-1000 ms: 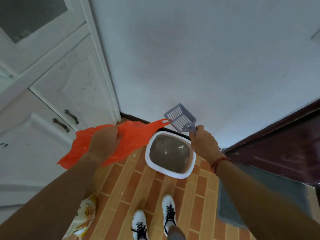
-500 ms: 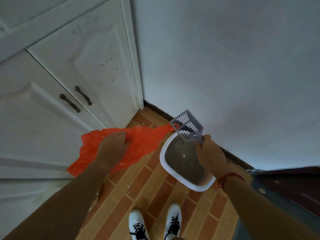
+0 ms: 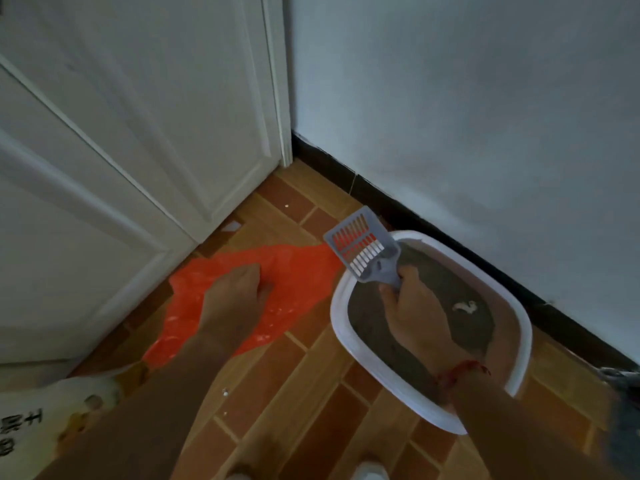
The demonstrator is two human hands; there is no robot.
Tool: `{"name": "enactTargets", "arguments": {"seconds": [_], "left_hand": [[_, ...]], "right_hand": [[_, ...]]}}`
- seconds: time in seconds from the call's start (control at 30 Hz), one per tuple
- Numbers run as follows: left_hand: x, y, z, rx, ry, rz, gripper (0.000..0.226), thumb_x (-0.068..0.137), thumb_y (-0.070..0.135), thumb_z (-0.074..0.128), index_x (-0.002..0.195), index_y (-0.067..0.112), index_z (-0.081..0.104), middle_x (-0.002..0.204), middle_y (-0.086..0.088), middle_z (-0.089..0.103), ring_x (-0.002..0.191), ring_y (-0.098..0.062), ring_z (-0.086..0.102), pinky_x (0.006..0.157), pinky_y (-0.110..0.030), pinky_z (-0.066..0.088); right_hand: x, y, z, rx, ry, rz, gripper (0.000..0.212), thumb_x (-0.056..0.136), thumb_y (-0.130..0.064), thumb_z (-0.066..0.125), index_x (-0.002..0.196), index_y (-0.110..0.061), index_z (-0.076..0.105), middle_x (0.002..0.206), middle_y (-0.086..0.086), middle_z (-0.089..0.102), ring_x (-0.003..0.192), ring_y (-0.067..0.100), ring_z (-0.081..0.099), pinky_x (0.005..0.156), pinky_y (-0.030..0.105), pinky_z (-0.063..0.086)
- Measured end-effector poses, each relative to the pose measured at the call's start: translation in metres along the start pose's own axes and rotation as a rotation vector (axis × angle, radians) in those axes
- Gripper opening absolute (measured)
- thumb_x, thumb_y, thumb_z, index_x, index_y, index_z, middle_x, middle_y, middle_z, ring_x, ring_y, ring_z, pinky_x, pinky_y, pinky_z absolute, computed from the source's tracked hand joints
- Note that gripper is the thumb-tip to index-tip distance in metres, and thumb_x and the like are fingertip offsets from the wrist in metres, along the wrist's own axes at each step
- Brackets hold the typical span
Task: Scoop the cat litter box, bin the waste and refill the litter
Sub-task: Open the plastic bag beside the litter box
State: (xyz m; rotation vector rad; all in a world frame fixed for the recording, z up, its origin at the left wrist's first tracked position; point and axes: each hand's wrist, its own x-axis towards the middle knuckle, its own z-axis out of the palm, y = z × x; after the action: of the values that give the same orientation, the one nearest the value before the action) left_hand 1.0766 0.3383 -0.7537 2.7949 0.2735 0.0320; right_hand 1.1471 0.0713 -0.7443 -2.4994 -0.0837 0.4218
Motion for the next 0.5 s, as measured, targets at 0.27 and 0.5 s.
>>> {"name": "enactTargets", "arguments": {"seconds": [0.27,0.5], "left_hand": [[0.043,-0.049,0.152,-0.085,0.071,-0.002,0.022,0.094,0.020,0.057,0.075,0.011,0.050,0.070,-0.006,0.054,0.062,-0.026,0.051,0.056,-0.034,0.040],[0.076,-0.074,0.204,-0.196,0.179,0.015,0.023,0.097,0.031,0.049,0.079,0.017,0.053,0.073,0.003,0.054,0.065,-0.015,0.051,0.062,-0.038,0.048]], "right_hand": [[0.084,0.068,0.111,0.029,0.046,0.027,0.019,0.098,-0.030,0.053,0.111,-0.018,0.045,0.091,-0.004,0.057,0.080,0.012,0.059,0.069,0.028,0.047],[0.131,0.093,0.163,0.145,0.105,-0.045,0.023,0.098,-0.031,0.053,0.116,-0.022,0.041,0.092,-0.004,0.059,0.076,0.015,0.063,0.066,0.037,0.056]]}}
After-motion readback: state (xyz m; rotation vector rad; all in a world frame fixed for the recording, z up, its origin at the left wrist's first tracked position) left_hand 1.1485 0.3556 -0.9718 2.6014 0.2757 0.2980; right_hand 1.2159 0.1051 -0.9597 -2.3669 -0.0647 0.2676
